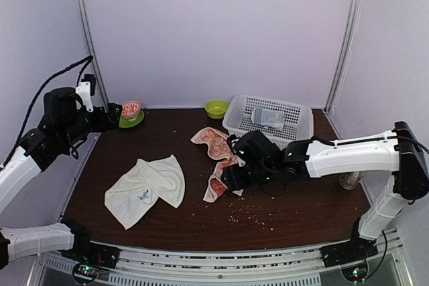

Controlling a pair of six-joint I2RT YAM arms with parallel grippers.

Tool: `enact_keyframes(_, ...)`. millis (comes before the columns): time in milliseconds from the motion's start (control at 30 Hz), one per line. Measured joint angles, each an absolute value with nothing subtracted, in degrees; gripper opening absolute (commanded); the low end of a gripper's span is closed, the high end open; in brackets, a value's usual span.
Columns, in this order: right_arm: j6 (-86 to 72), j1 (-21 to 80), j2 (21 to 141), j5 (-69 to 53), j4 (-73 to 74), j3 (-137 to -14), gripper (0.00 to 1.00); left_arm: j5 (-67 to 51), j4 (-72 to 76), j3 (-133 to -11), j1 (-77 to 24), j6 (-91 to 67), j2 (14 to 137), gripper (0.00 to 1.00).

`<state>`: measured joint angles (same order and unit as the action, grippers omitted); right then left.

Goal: Roll the towels
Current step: Move the towel to the center of the board.

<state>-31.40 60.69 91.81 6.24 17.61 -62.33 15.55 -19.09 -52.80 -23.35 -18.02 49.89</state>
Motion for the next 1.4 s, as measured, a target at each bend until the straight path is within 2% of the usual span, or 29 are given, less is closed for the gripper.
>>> enact_keyframes(100,-31.24,62.50,97.89,6.04,20.34,-67.85,0.61,14.85,-19.14,-52.82,-23.35,-18.02,50.41,0.96)
enact_keyframes(333,-29.23,63.51,109.69,8.91,28.80,-80.68,0.60,13.34,-19.68,-52.90,-23.35,-18.04,52.18,0.95)
enact_keyframes(433,-28.23,63.51,112.49,10.50,31.31,-83.37,0.54,13.06,-19.77,-52.93,-23.35,-18.06,52.21,0.95)
enact_keyframes(733,-27.03,61.93,117.14,13.13,36.18,-85.23,0.26,12.82,-19.88,-53.08,-23.35,-18.06,52.97,0.95)
enact_keyframes(867,-25.93,60.99,117.27,13.15,36.56,-85.58,0.00,12.67,-19.97,-53.17,-23.35,-18.06,53.21,0.95)
enact_keyframes(1100,-25.23,61.08,116.86,12.78,36.88,-88.25,0.00,12.60,-20.23,-53.17,-23.35,-18.06,53.30,0.95)
enact_keyframes(1267,-24.80,64.10,111.18,9.80,36.47,-89.12,0.00,12.49,-20.25,-53.17,-23.35,-18.06,53.30,0.95)
enact_keyframes(1400,-25.47,66.98,110.06,4.97,35.03,-95.07,0.41,12.16,-20.25,-53.17,-23.35,-18.06,53.43,0.95)
